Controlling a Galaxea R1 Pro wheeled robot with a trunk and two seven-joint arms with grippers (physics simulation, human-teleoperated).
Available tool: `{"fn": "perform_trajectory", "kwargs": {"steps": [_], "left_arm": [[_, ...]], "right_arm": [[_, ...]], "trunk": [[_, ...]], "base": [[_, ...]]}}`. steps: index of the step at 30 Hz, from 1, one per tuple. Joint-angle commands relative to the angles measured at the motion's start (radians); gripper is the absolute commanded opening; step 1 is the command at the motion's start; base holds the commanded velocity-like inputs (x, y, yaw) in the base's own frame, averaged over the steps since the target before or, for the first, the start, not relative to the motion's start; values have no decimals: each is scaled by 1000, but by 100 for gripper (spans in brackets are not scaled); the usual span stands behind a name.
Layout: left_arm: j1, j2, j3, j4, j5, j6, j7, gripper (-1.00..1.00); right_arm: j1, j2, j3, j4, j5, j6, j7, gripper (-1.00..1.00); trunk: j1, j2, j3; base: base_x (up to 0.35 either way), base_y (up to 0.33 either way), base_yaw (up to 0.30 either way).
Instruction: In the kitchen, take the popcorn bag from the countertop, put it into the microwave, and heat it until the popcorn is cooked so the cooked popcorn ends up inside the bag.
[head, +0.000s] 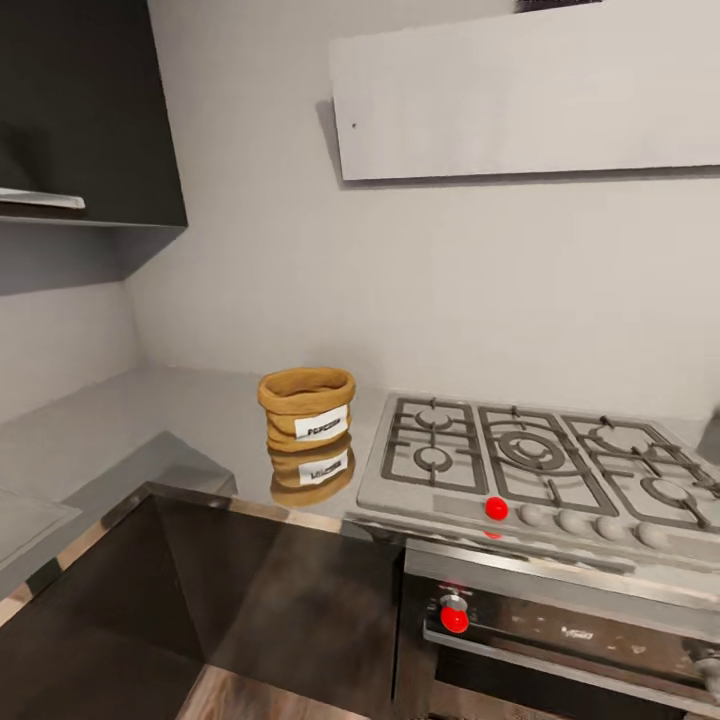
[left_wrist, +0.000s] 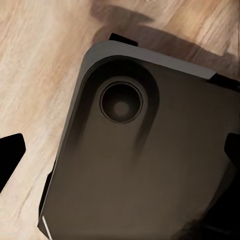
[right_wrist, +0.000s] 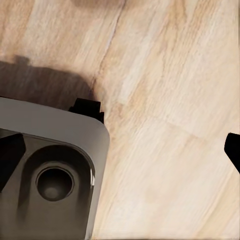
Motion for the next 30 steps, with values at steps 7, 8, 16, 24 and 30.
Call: {"fn": "perform_trajectory", "kwargs": {"steps": [7,8,16,24,30], "left_arm": [[0,-1,0,-1,3,-1,0,100],[0,-1,1,0,2,-1,0,100],[0,-1,1,0,3,-1,0,100],[0,2,2,0,6,0,-6,100],[0,2,2,0,6,0,-5,100]], "right_arm": [[-1,10,-9,3,8,-6,3,100],[-1,10,-9,3,8,-4,3,100],[-1,11,-7,3,15,-9,2,100],[-1,10,-7,3,15,-9,2,100],[-1,10,-7,3,15,-9,2,100]], "trunk": [[0,-1,-1],[0,-1,-1],[0,-1,-1],[0,-1,-1],[0,-1,-1]], "base": [[0,0,-297],[0,0,-156],[0,0,-18],[52,91,0],[101,180,0]]}}
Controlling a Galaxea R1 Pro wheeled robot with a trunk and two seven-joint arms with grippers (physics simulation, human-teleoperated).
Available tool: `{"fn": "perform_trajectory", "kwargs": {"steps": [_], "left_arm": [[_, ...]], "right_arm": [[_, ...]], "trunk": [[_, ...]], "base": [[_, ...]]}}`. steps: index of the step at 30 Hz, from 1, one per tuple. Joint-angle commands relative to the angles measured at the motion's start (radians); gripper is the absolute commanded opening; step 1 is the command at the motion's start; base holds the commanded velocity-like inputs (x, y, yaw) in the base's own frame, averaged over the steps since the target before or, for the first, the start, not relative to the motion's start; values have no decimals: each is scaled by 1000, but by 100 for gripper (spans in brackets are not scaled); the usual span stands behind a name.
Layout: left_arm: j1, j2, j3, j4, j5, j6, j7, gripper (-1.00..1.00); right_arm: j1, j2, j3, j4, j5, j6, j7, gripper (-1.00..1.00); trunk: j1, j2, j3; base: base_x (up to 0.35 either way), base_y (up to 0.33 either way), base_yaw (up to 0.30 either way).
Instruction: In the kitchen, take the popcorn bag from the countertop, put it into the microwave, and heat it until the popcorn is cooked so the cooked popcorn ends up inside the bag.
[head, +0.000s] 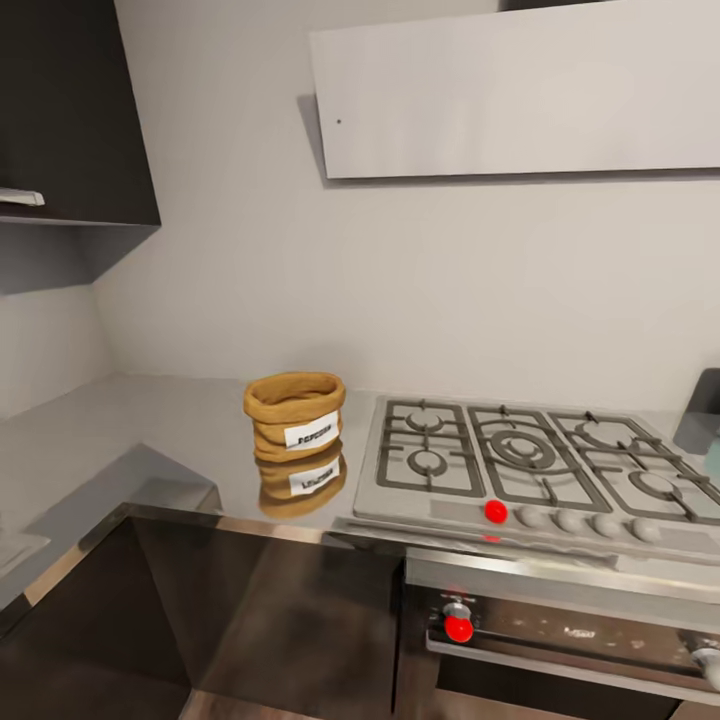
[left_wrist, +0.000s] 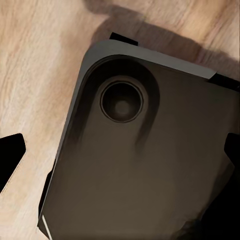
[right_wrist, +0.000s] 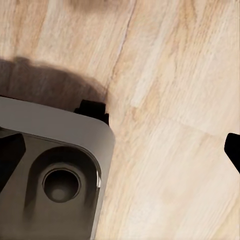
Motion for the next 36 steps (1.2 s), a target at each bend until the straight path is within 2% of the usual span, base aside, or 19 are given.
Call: {"fn": "perform_trajectory", "kwargs": {"steps": [1,21,29,36], "left_arm": [[0,0,1,-1,4,-1,-1,100],[0,0,0,-1,4,-1,0,100],[0,0,0,-3,2,-1,3,100],[0,0,0,-3,1,-1,3,100]], "right_arm": [[-1,-1,-8,3,7,-6,1,100],[-1,-1,-8,3,8,-5,2,100],[-1,-1,-8,3,8,-5,2,100],[-1,-1,-8,3,8,-5,2,100]], "trunk": [[0,0,-1],[0,0,-1],[0,0,-1],[0,0,-1]], "base": [[101,166,0],[101,123,0],[44,35,0],[209,181,0]]}}
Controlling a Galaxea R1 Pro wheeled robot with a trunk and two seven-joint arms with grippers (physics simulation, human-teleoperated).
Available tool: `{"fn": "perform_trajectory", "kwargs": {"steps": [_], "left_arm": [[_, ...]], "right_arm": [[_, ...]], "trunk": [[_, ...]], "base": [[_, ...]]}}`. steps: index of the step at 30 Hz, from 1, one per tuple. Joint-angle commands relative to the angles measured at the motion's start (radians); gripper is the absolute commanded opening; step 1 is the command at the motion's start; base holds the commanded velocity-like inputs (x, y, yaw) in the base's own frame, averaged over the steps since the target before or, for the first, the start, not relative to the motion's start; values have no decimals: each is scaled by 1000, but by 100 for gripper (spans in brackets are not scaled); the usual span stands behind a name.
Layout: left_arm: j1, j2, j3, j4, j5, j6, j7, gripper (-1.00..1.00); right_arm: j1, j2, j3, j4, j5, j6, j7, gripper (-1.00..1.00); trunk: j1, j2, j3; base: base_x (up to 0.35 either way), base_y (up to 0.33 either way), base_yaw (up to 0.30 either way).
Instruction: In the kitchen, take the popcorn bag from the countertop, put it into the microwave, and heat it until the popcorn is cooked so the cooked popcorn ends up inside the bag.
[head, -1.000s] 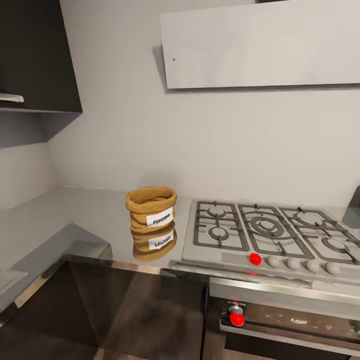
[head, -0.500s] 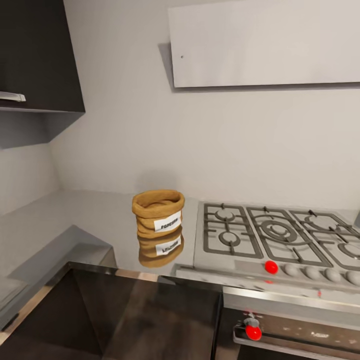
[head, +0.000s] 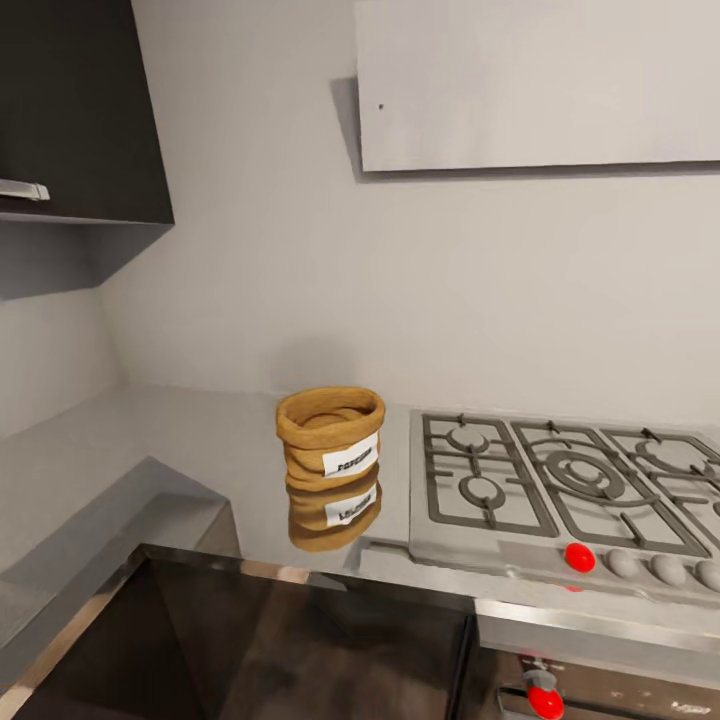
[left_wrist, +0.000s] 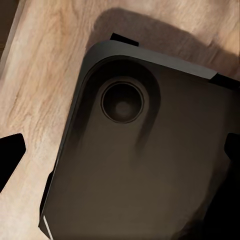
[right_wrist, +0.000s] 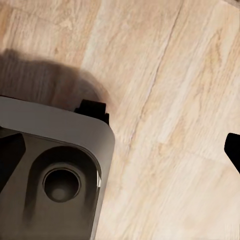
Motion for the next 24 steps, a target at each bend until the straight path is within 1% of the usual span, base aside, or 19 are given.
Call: {"fn": "perform_trajectory", "kwargs": {"steps": [1,9,18,24], "left_arm": [[0,0,1,-2,4,-1,0,100],[0,-3,2,-2,9,-1,1,100],[0,-3,1,-1,8,-1,1,100],[0,-3,1,-2,8,-1,0,100]], "right_arm": [[-2,-1,-8,3,7,-6,1,100],[-2,-1,-8,3,6,-5,1,100],[-2,-1,-8,3,6,-6,1,100],[-2,0,-8,3,6,-3,1,100]], "trunk": [[0,0,-1],[0,0,-1],[0,0,-1],[0,0,-1]], "base": [[170,138,0],[24,28,0],[0,81,0],[0,9,0]]}}
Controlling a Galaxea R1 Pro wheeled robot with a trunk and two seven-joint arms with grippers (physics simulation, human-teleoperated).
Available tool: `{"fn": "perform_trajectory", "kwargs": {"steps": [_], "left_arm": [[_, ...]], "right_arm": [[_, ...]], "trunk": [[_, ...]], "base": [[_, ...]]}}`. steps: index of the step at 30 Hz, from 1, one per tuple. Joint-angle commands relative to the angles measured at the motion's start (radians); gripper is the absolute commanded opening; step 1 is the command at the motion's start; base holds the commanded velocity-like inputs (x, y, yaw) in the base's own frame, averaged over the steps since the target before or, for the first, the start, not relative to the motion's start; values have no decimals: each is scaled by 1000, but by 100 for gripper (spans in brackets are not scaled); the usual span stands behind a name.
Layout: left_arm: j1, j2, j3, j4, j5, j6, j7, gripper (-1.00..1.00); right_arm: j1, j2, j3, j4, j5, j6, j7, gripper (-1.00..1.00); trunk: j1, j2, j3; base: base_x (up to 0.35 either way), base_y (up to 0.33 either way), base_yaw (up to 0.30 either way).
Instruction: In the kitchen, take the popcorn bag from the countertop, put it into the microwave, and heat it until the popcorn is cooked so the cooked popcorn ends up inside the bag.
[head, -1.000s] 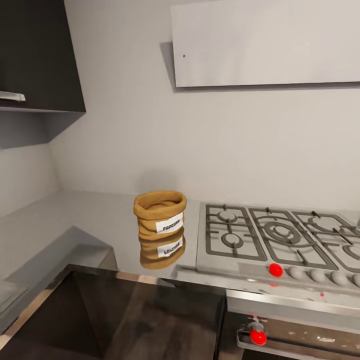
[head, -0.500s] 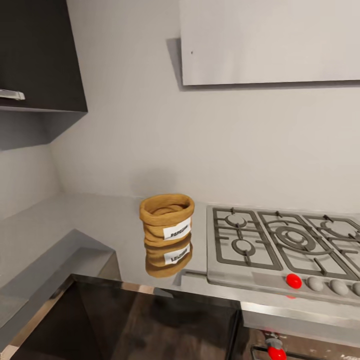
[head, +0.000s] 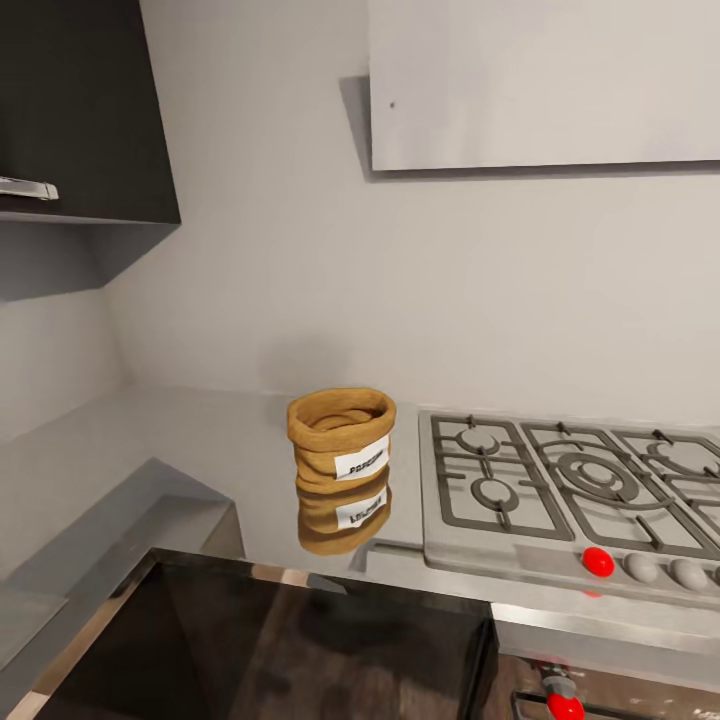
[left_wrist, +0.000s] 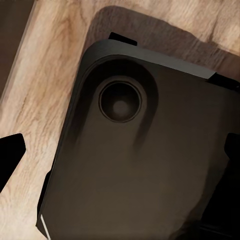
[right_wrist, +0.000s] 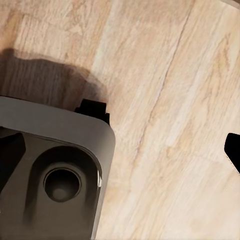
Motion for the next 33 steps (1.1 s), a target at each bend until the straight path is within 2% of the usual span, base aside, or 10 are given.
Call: {"fn": "perform_trajectory", "kwargs": {"steps": [1,6,33], "left_arm": [[-2,0,1,0,6,-1,0,100],[-2,0,1,-1,6,-1,0,100],[-2,0,2,-1,7,-1,0,100]], "right_arm": [[-1,1,-7,2,11,-11,0,100],[-1,1,-7,2,10,-11,2,100],[-1,-1,-6,2,10,-12,3,100]], "trunk": [[0,0,-1],[0,0,-1],[-104,189,84]], "base": [[0,0,0],[0,0,0],[0,0,0]]}}
